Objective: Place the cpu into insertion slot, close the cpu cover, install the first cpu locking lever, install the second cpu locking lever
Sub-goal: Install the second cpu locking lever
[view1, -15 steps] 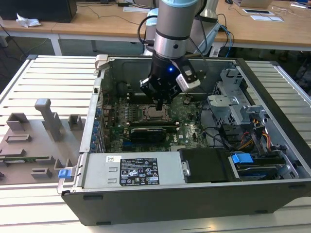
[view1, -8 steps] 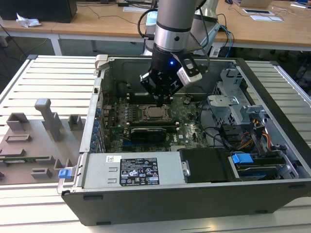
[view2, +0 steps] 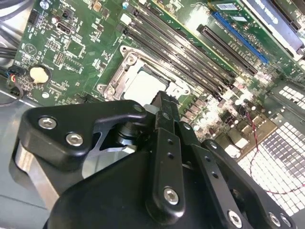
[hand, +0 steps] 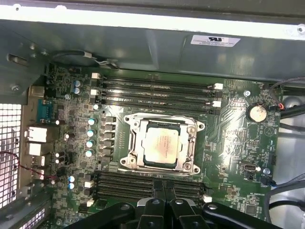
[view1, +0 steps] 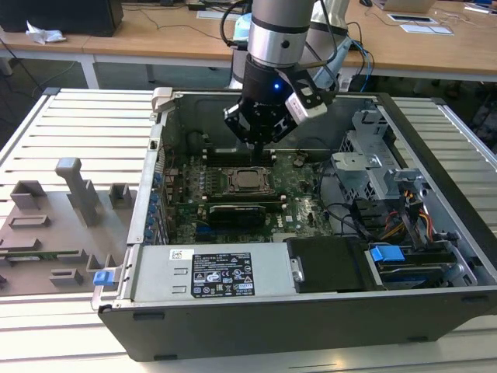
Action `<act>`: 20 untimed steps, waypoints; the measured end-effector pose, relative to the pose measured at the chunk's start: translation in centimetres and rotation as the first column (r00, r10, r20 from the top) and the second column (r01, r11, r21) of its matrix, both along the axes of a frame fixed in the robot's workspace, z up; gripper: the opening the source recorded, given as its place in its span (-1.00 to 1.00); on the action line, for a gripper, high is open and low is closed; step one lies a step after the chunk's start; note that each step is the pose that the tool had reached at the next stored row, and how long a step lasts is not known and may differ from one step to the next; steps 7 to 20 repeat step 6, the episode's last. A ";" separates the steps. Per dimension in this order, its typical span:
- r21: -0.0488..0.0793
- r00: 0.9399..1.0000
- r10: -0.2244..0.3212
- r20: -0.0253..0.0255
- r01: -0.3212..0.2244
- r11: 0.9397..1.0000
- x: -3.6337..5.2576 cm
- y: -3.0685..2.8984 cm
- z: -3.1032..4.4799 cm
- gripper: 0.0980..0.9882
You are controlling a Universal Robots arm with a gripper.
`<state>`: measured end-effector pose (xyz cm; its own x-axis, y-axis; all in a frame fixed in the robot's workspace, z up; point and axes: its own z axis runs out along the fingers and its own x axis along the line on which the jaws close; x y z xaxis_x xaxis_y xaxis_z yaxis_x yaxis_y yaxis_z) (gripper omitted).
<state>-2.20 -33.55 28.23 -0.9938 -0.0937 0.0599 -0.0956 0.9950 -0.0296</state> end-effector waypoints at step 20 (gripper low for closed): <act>0.000 1.000 0.000 0.000 0.000 1.000 0.00 0.00 0.05 -0.98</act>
